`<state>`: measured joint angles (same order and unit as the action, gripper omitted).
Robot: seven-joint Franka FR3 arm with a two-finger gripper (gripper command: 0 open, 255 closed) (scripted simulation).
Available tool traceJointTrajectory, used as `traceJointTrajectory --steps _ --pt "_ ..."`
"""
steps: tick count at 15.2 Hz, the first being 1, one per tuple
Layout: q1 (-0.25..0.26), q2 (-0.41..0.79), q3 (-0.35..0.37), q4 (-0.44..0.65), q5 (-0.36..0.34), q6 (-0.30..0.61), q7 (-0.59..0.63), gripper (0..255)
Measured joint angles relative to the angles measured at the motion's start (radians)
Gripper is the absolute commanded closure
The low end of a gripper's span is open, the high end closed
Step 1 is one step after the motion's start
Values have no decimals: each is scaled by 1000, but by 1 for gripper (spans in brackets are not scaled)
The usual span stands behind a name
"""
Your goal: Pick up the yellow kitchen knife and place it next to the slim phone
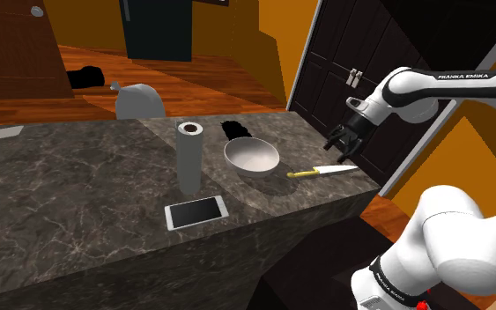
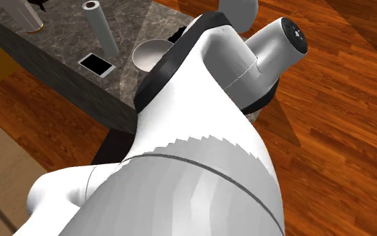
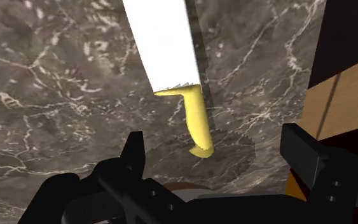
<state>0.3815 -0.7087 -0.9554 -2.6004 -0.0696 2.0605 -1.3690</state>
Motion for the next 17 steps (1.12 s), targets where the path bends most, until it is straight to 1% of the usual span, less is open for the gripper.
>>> traceJointTrajectory --steps 1,2,3,6,8,9,12,17 --pt "53 34 -64 17 6 13 -70 0" --pt "117 70 -135 42 16 23 -141 0" --pt "150 85 -172 50 18 28 -183 0" --pt "206 114 -230 44 28 67 -228 0" --pt "221 122 -245 25 30 95 -237 0" --pt "236 131 -259 21 35 111 -243 0" --pt "255 140 -274 -1 41 146 -247 0" --pt "260 143 -277 -4 43 152 -248 0"
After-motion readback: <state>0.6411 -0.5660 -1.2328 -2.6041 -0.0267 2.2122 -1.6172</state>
